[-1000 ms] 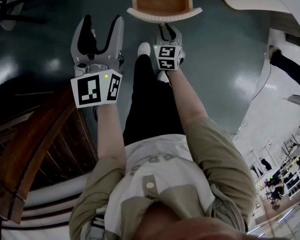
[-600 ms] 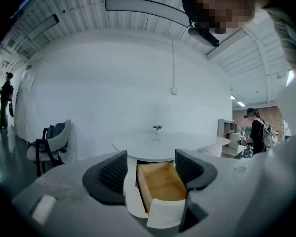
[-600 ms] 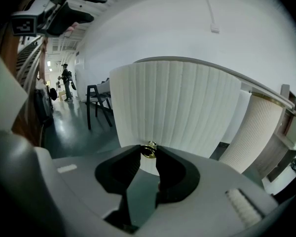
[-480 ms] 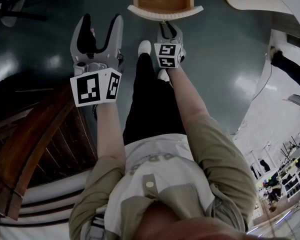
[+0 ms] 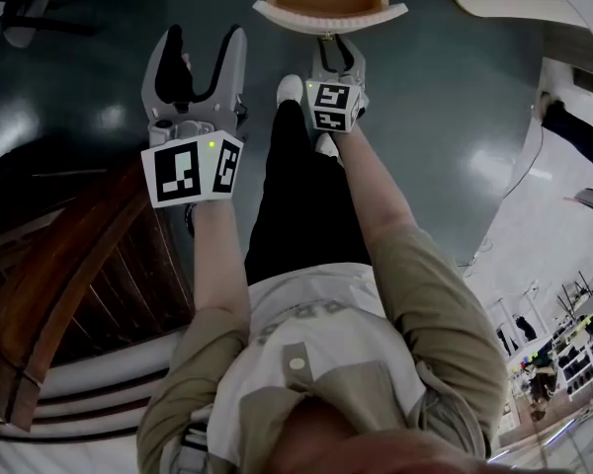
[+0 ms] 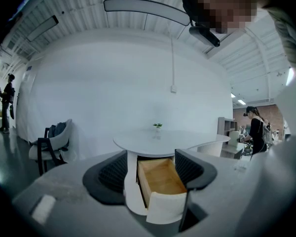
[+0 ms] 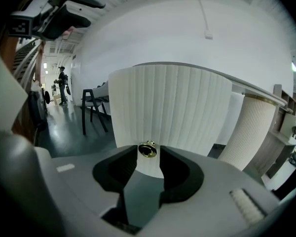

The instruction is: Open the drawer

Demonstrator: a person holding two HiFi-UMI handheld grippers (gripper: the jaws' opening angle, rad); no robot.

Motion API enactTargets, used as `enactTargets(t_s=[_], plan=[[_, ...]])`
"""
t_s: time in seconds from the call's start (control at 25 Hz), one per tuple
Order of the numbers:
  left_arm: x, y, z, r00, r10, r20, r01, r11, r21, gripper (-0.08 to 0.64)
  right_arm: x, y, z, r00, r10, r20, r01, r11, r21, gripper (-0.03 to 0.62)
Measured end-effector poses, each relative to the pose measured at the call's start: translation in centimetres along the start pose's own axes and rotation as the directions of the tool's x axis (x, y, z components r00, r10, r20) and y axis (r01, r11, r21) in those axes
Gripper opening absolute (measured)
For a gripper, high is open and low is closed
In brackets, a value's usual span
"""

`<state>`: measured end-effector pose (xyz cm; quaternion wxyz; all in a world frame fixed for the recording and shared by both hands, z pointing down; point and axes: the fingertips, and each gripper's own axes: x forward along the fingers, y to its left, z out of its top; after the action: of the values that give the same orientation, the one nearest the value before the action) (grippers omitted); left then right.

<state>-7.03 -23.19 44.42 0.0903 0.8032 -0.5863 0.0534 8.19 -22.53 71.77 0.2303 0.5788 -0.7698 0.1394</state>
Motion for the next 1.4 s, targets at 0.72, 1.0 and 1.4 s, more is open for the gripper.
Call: enactTargets(t_s=[0.72, 1.0, 1.4], plan=[[-0.7, -0.7, 1.5, 1.000, -0.008, -0.025, 0.008, 1.000, 0.010, 0.308, -5.7, -3.1, 4.2, 0.998, -0.022, 0.059, 0.020, 0.999, 0.025, 0.198], [-0.2, -1.3, 5.6, 1.000, -0.006, 0.001, 0.006, 1.000, 0.000, 0.308, -9.0, -6.1, 8.8, 0.995, -0.054, 0.085, 0.051, 0.998, 0.038, 0.198], [1.0, -2.9, 12.9, 0.998, -0.025, 0.049, 0.026, 1.000, -0.008, 0.308, -12.8, -10.3, 17.7, 0.988, -0.083, 0.133, 0.078, 0.996, 0.044, 0.196]])
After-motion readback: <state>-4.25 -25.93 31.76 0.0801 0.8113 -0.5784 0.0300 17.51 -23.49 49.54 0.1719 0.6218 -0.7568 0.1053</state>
